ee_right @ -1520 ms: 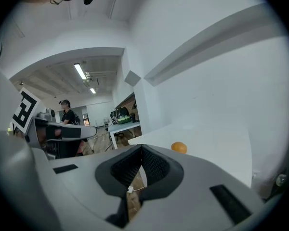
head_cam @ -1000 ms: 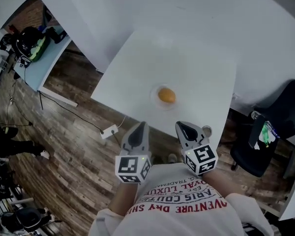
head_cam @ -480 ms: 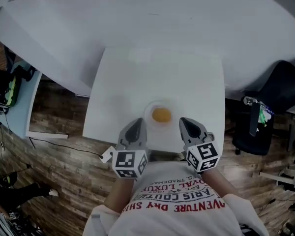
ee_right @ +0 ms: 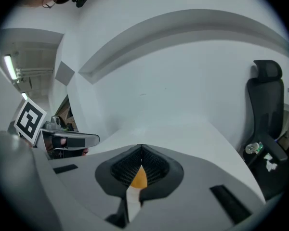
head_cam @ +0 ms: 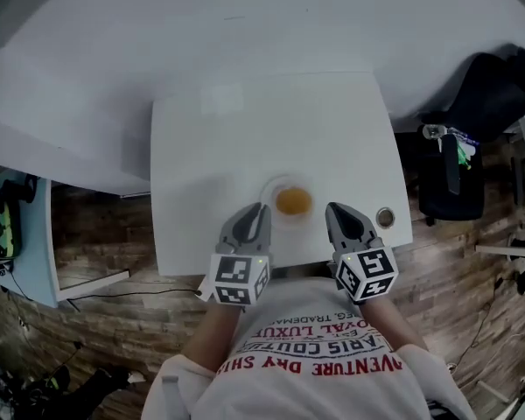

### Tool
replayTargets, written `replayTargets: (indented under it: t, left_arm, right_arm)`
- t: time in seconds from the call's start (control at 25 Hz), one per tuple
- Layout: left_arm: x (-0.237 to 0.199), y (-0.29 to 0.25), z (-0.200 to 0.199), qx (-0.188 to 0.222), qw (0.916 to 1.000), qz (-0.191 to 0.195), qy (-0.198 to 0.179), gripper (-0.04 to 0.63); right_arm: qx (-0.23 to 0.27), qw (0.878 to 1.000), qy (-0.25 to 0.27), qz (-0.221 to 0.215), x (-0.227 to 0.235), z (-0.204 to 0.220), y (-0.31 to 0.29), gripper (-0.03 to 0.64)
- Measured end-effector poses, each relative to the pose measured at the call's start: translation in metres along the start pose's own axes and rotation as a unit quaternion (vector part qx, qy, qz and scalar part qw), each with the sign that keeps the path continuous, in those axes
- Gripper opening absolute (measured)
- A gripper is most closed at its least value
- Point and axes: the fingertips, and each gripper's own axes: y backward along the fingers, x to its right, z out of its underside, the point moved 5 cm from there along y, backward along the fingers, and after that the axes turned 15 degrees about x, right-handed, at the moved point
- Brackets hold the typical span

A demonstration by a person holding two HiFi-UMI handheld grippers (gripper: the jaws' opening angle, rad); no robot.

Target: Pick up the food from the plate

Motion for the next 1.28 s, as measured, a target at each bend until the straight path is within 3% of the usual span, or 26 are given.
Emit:
replayTargets:
  t: [0.04, 0.08, 0.12, 0.32, 0.52, 0.64, 0.8, 1.04, 1.28]
  left_arm:
    - [0.004, -0.004, 0.006, -0.01, 0.9999, 0.013, 0.001, 0.065]
    - [0.008, -0.007, 0.013, -0.021, 0.9994, 0.026, 0.003, 0.179]
    - [0.011, -0.011, 0.019, -0.032, 0.9988, 0.036, 0.004, 0.24]
    - [0.025, -0.03, 0.045, -0.071, 0.9964, 0.041, 0.021, 0.394]
    - [0.034, -0.045, 0.074, -0.102, 0.9928, 0.006, 0.063, 0.438]
    - [0.029, -0.057, 0.089, -0.108, 0.9928, -0.018, 0.048, 0.476]
    - [0.027, -0.068, 0.112, -0.125, 0.9902, -0.045, 0.041, 0.477]
    - [0.033, -0.094, 0.129, -0.15, 0.9865, -0.054, 0.038, 0.483]
    - [0.032, -0.108, 0.142, -0.193, 0.9786, -0.067, 0.026, 0.483]
  right_arm:
    - [-0.001, 1.0, -0.002, 0.009, 0.0, 0.002, 0.003, 0.011]
    - [-0.003, 1.0, -0.004, 0.018, 0.0, 0.004, 0.006, 0.011]
    - [-0.006, 1.0, -0.005, 0.024, 0.001, 0.006, 0.009, 0.011]
    - [-0.031, 0.999, -0.003, 0.019, 0.011, 0.015, 0.021, 0.011]
    - [-0.055, 0.998, -0.001, -0.003, 0.036, 0.025, 0.009, 0.011]
    - [-0.063, 0.998, 0.009, -0.016, 0.047, 0.03, -0.006, 0.011]
    - [-0.087, 0.996, 0.014, -0.034, 0.058, 0.046, -0.019, 0.011]
    - [-0.129, 0.991, 0.009, -0.035, 0.08, 0.073, -0.025, 0.011]
    - [-0.139, 0.99, 0.007, -0.037, 0.099, 0.075, -0.032, 0.011]
